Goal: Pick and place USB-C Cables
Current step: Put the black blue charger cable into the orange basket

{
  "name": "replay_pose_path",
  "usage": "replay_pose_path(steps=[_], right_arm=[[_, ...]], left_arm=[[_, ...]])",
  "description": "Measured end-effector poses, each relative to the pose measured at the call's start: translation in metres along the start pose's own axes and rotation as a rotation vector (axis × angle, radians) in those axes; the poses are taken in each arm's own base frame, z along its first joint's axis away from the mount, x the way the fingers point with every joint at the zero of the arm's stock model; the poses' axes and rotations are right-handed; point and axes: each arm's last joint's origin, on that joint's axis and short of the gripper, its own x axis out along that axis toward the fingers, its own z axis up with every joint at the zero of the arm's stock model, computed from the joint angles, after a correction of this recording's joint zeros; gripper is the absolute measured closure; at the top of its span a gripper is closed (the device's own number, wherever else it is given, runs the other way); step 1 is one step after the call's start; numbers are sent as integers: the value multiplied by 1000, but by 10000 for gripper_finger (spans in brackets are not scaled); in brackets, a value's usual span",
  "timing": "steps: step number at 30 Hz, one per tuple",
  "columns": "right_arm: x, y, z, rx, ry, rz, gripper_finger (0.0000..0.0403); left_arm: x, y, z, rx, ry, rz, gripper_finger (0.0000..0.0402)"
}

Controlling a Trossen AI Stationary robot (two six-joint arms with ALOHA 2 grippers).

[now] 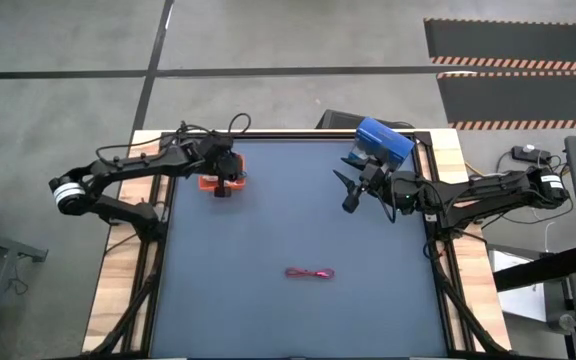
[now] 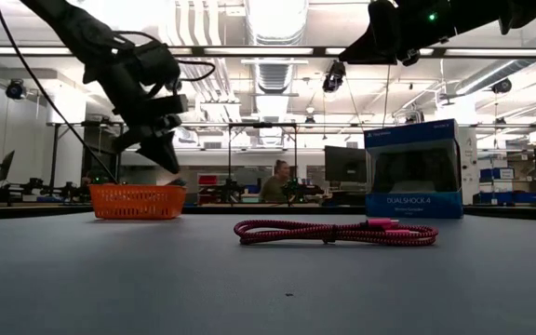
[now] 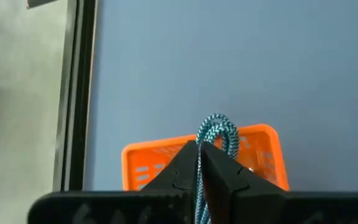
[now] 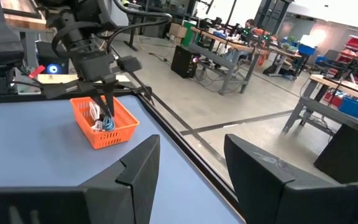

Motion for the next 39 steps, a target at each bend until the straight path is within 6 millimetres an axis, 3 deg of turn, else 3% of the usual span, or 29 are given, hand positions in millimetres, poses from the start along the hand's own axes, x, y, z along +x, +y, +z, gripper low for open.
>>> replay_pose_path(steps=[20,39], right_arm=[[0,0,0,0,1,0,232],[0,0,0,0,1,0,232]], left_arm=[[20,-24,-29,-27,0,17,396],[6,-14,-18,-27,-73,84,396]])
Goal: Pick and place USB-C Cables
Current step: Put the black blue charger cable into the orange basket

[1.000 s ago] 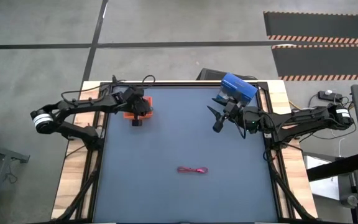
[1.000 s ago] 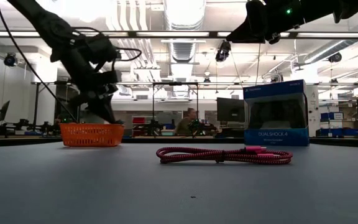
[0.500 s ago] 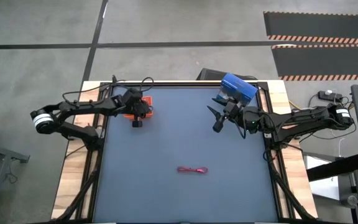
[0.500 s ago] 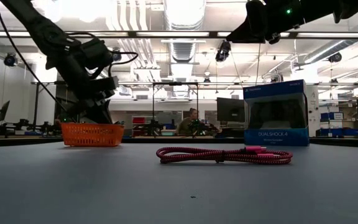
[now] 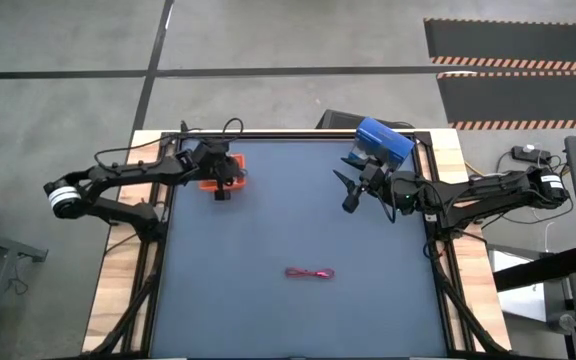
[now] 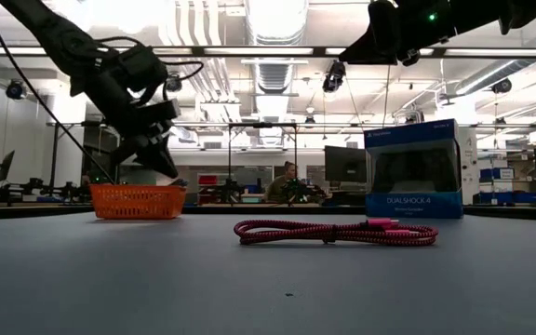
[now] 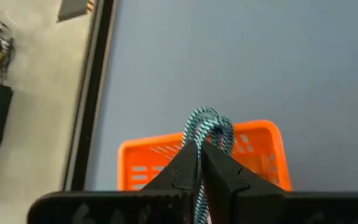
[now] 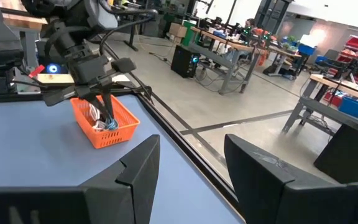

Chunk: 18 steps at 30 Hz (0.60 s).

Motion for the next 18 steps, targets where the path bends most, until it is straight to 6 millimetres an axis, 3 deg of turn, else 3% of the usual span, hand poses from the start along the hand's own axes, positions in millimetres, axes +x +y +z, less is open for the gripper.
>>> replay_pose_path(steps=[8,18], right_arm=[[0,0,0,0,0,0,232],[0,0,0,-1,2,1,232]], left_arm=[[18,-8,-10,1,58,-14,396],[21,-9,-13,2,98,-5,396]])
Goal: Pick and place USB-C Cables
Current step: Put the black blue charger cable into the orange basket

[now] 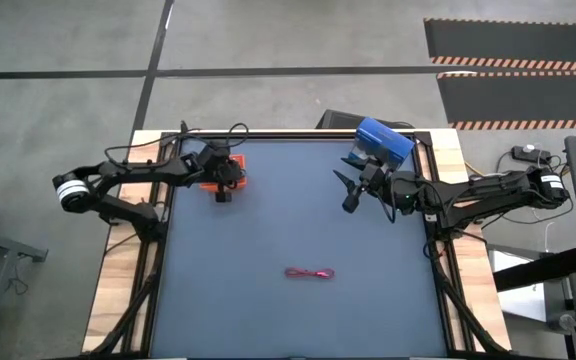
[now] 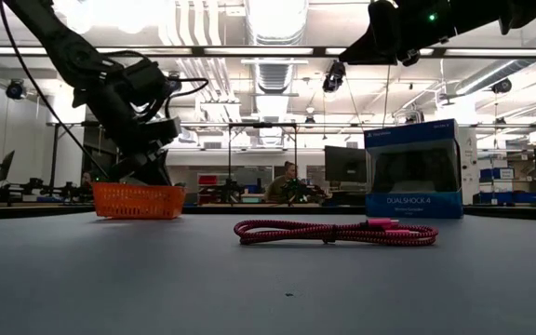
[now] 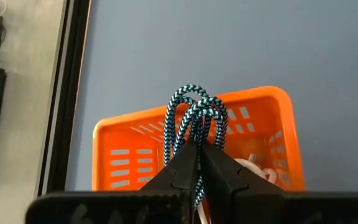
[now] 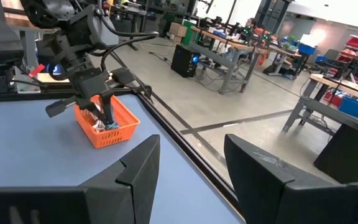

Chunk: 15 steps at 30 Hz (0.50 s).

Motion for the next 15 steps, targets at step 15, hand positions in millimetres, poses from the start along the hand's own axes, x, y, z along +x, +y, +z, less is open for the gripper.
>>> replay_pose_path(steps=[15], right_arm=[[0,0,0,-1,2,0,232]], left_arm=[[-18,4,0,-1,10,55,396]])
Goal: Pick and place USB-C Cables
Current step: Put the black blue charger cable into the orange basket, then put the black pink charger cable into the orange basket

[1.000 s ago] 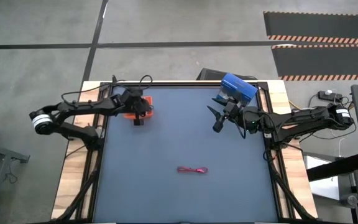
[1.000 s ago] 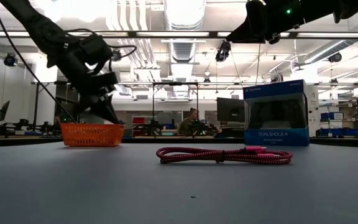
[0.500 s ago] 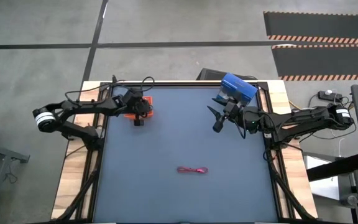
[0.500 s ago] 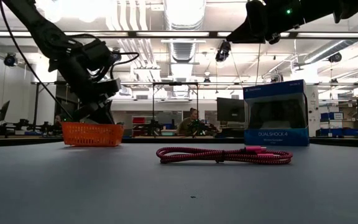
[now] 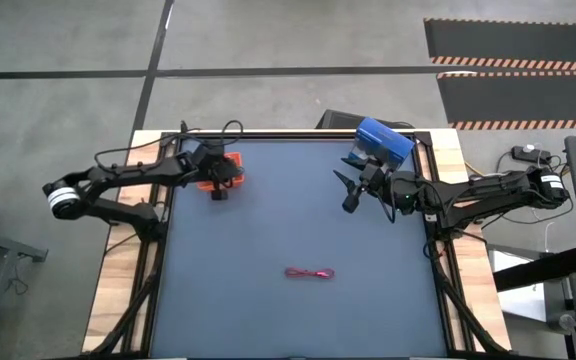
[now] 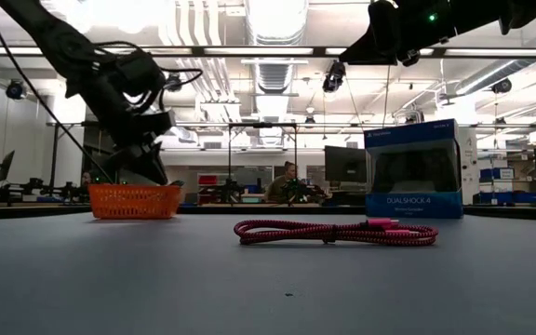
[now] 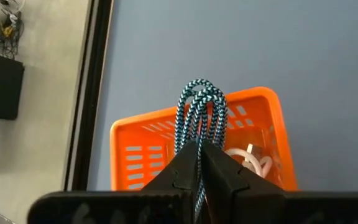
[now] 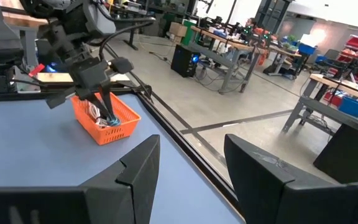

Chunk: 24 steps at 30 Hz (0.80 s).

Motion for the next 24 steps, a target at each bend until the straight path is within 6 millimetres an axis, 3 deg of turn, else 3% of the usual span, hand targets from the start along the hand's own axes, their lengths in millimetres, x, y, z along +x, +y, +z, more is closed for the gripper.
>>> replay_pose_path(steps=[10,15,24], right_arm=[[0,0,0,3,0,0,232],[0,0,0,8,-1,0,232],[0,0,0,0,-1,0,232]], left_arm=[[-23,6,4,-9,-73,53,396],[-41,6,15,-109,-178,71,396],[-67,-25,47,-292,-419,-91,396]])
